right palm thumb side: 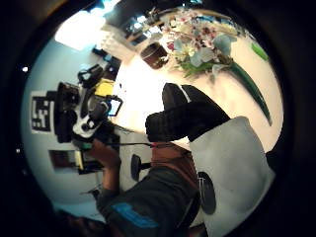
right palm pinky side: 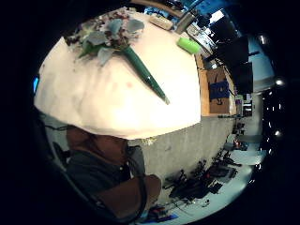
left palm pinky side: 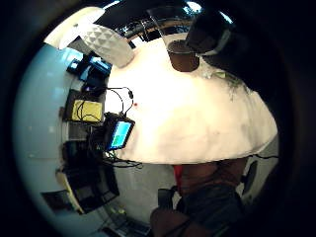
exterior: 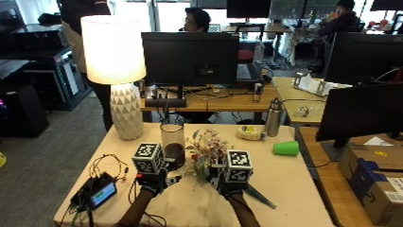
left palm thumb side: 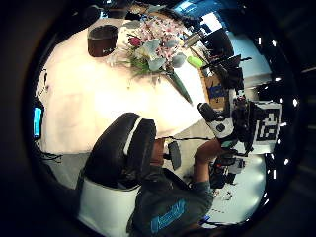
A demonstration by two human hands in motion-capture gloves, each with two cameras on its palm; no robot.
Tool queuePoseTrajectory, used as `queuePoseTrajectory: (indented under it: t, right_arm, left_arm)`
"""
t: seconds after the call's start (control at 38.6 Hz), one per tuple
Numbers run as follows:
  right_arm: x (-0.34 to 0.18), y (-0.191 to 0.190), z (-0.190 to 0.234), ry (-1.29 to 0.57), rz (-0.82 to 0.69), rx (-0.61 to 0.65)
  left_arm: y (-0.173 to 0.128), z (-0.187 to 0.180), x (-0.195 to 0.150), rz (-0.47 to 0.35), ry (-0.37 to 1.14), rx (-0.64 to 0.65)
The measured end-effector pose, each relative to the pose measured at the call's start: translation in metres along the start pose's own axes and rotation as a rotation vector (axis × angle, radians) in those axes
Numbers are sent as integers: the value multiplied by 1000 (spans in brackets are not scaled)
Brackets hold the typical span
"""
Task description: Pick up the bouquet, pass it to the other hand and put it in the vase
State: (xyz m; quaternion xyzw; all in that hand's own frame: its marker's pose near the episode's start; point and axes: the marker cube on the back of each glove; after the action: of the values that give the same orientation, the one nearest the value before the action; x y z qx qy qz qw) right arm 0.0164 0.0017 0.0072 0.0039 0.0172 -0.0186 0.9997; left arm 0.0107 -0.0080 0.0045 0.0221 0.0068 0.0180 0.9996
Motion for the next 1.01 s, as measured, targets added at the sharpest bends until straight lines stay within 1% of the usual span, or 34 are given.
queuePoseTrajectory:
  t: [0.05, 0.18, 0.29, 0.44, 0.52, 0.62, 0.73, 0.93, 1.01]
  right_arm:
    - [8, 1, -1, 13, 11, 6]
    - [41, -4, 2, 35, 43, 34]
    - [67, -10, 10, 41, 80, 42]
    - [103, -23, 33, 11, 119, 50]
    - [126, -30, 49, -19, 146, 53]
    - [150, -40, 74, -47, 179, 48]
    - [166, -47, 97, -74, 211, 19]
    - [180, -47, 132, -84, 227, -99]
    - [193, -57, 156, -72, 253, -134]
  left_arm:
    - [-1, 1, -1, -1, -2, 2]
    - [9, -10, 6, -13, 19, 7]
    - [7, -10, 5, -4, 27, 35]
    - [6, -12, 8, 3, 39, 67]
    - [10, -13, 9, -8, 41, 70]
    - [5, -6, 4, -4, 49, 87]
    - [1, 1, -1, -6, 57, 88]
    - [1, 2, -1, -19, 64, 84]
    - [-3, 5, 1, -9, 63, 100]
